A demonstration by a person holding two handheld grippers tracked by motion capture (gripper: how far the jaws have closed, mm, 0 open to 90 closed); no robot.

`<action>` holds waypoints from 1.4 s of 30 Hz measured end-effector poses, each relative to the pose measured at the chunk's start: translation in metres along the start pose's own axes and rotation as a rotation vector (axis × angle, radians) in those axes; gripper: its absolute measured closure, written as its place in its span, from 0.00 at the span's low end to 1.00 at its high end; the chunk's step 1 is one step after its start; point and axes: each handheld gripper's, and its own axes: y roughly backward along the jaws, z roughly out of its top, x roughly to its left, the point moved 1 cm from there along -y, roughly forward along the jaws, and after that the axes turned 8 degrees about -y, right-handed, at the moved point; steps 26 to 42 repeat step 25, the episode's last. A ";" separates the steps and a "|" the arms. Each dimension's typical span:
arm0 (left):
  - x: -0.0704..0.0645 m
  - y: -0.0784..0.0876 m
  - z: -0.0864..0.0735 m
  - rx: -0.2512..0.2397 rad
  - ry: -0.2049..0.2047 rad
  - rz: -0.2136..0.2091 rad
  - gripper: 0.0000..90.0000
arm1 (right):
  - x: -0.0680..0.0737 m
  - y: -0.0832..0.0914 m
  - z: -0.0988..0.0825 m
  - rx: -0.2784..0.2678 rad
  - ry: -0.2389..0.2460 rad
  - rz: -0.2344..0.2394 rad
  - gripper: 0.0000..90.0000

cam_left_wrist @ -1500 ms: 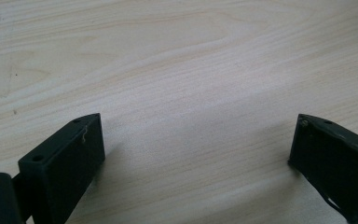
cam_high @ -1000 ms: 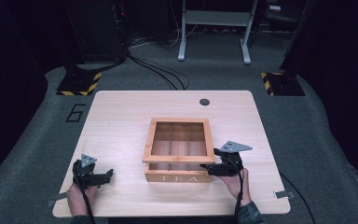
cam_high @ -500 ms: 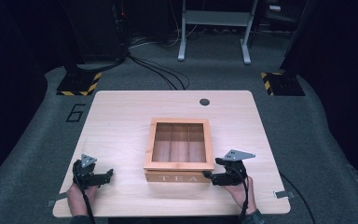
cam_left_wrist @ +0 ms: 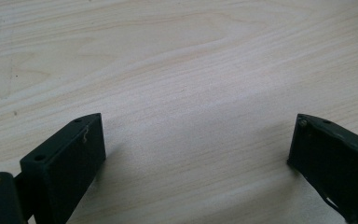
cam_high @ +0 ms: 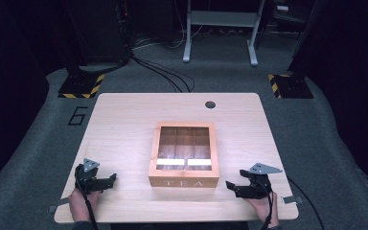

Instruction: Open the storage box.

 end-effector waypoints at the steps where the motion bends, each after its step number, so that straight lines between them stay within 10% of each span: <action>1: 0.000 0.000 0.000 -0.001 -0.001 0.001 0.04 | -0.005 0.002 -0.003 -0.005 -0.006 -0.025 0.20; 16: 0.000 -0.001 0.000 -0.006 0.003 0.004 0.04 | -0.075 0.024 -0.026 -0.018 -0.088 -0.262 0.16; 23: 0.000 0.000 0.000 0.003 0.007 -0.005 0.04 | -0.073 0.018 -0.024 0.030 -0.032 -0.333 0.14; 42: 0.000 0.000 0.000 0.001 0.006 -0.002 0.04 | -0.073 0.018 -0.024 0.033 -0.032 -0.331 0.14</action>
